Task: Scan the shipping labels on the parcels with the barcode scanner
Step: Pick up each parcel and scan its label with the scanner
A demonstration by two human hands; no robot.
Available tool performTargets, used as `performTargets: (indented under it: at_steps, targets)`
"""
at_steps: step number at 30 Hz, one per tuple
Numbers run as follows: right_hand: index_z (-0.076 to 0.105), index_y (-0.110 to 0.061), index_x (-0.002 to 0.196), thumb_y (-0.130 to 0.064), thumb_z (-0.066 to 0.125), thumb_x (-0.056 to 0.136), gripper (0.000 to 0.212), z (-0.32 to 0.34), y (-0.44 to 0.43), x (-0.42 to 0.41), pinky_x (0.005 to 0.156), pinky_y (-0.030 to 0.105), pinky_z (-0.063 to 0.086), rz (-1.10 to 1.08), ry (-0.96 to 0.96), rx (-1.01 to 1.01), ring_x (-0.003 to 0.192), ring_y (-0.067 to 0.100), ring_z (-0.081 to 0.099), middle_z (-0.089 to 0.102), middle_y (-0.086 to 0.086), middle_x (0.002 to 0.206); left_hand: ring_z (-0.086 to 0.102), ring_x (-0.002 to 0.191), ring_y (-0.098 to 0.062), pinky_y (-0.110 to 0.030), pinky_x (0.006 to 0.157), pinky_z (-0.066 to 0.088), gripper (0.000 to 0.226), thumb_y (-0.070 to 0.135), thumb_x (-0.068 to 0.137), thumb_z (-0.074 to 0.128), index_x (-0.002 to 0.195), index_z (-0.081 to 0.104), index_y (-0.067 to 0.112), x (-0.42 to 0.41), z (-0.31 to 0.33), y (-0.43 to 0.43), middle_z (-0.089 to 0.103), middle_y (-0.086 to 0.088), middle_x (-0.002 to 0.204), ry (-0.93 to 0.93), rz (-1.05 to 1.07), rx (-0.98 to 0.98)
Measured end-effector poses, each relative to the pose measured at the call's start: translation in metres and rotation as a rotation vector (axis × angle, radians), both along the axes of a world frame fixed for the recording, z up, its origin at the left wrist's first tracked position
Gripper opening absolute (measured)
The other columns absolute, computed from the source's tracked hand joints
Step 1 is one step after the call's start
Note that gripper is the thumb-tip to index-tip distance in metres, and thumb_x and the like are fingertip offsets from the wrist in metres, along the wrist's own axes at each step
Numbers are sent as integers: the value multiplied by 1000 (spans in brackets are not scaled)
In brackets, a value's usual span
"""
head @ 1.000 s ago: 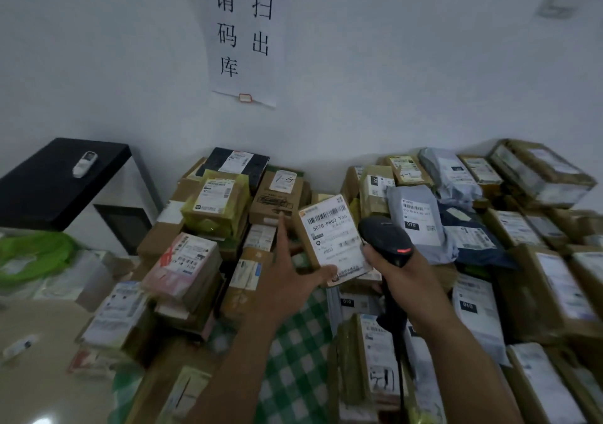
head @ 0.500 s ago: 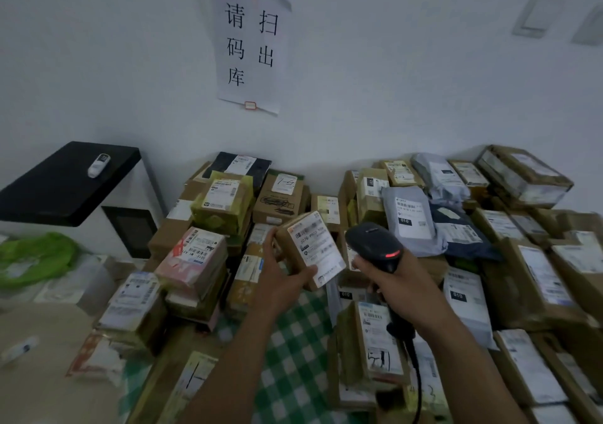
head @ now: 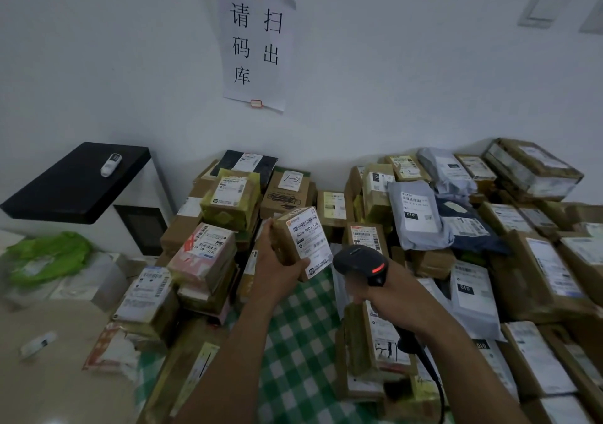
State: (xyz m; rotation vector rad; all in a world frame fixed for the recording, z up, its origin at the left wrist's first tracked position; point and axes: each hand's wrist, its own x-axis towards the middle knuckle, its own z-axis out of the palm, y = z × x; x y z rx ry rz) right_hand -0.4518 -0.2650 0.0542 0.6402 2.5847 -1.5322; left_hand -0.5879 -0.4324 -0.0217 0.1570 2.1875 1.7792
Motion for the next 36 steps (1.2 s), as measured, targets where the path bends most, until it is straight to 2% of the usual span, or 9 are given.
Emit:
performTargets:
  at_steps: [9,15,18,21,23,25,28,31,36]
  targets:
    - [66,-29,112,-29,72,97,16,-2,-2,0,48,7,38,15,13,-51,50,-6,56,69,-18,65,42,147,-25,-46,102,53,116,3,84,81,161,6,45,-6,-9,-2,34,-1,164,3,18,-12]
    - [61,-28,102,-20,71,97,14,-3,-2,-3,46,6,36,34,-20,-70,45,-7,54,61,-23,52,37,150,-25,-48,106,49,117,9,86,82,161,1,49,-7,-10,-6,31,0,166,-3,4,-45]
    - [59,-29,101,-21,69,97,14,-14,0,-5,55,13,37,18,-41,-58,46,-8,54,58,-22,49,36,150,-24,-53,116,39,119,22,87,82,158,-8,55,-6,-9,-21,33,4,165,31,-41,-186]
    - [62,-31,109,-27,75,94,20,-34,-5,-6,55,10,38,-1,-68,-85,55,-10,57,63,-25,61,42,146,-25,-53,116,42,114,29,90,79,161,-9,47,2,-19,-52,37,2,163,-2,-46,-323]
    - [64,-37,115,-32,78,92,28,-46,-13,-6,59,10,43,3,-82,-108,72,-9,64,72,-21,84,44,145,-26,-52,113,46,112,31,90,79,161,-6,48,10,-33,-79,38,2,163,-53,-4,-345]
    - [65,-39,117,-32,77,93,28,-55,-20,-7,65,14,45,33,-112,-114,79,-8,67,76,-15,94,50,139,-22,-41,105,53,106,31,92,78,161,-1,49,24,-44,-99,45,3,159,-125,20,-309]
    - [67,-36,116,-37,76,93,25,-64,-29,-13,65,19,45,74,-195,-123,65,-9,66,77,-12,86,57,131,-15,-11,78,49,95,34,95,73,163,8,44,43,-63,-110,52,6,153,-173,-29,-337]
    - [69,-37,110,-41,77,91,21,-69,-35,-22,69,26,48,86,-243,-113,69,1,65,78,-11,84,59,115,-8,-23,90,55,93,33,93,76,161,14,47,49,-77,-105,54,3,151,-246,-27,-274]
    - [66,-41,102,-40,78,91,16,-76,-36,-30,64,24,48,126,-263,-84,71,4,66,78,-9,86,43,132,-1,-24,102,44,95,14,91,77,157,16,43,35,-72,-95,41,20,140,-93,-56,-272]
